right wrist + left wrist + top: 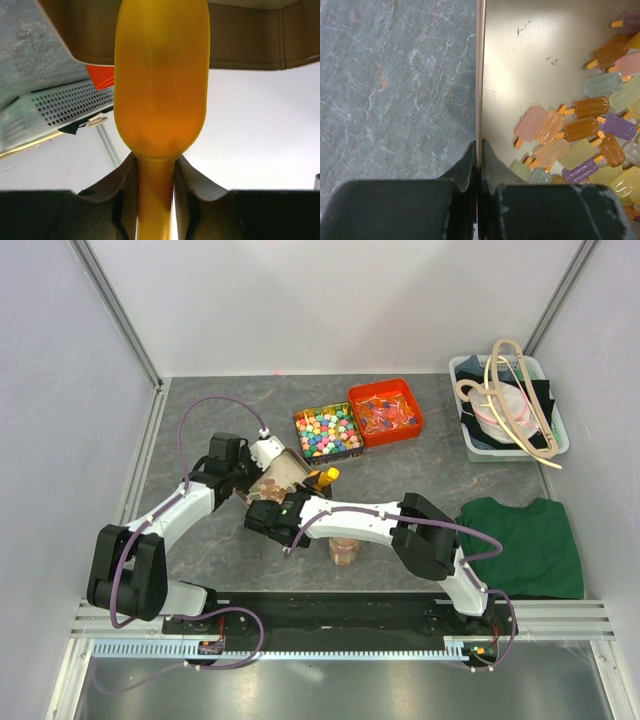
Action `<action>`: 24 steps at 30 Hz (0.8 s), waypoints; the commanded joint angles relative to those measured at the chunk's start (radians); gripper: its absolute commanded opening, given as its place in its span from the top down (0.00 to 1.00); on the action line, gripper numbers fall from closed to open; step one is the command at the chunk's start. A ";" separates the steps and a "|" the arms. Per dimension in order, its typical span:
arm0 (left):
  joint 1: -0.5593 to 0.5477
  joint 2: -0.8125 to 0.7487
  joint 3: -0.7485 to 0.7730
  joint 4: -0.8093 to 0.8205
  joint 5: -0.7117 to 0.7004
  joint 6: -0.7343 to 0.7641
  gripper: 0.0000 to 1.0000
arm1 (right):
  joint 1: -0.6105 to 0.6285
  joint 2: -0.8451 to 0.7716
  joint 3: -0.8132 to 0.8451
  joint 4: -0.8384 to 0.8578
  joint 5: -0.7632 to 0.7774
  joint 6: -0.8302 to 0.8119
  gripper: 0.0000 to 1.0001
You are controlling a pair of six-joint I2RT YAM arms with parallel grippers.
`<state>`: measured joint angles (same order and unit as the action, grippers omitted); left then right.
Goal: Pack the candies
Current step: Scoop the fake candies from the storage box.
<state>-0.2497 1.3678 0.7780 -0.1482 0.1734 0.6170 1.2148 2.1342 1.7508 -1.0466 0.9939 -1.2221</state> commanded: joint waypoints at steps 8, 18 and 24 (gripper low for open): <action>-0.008 -0.032 -0.006 0.087 0.046 -0.056 0.98 | 0.084 -0.025 -0.054 0.018 -0.059 -0.007 1.00; -0.007 -0.039 -0.005 0.091 0.051 -0.056 0.98 | 0.100 0.018 0.119 -0.266 -0.285 0.091 1.00; -0.008 -0.055 -0.011 0.090 0.057 -0.063 0.98 | 0.089 0.035 0.107 -0.290 -0.331 0.116 1.00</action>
<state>-0.2577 1.3666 0.7559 -0.1474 0.1848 0.6121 1.3090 2.1437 1.8542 -1.2602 0.7597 -1.1378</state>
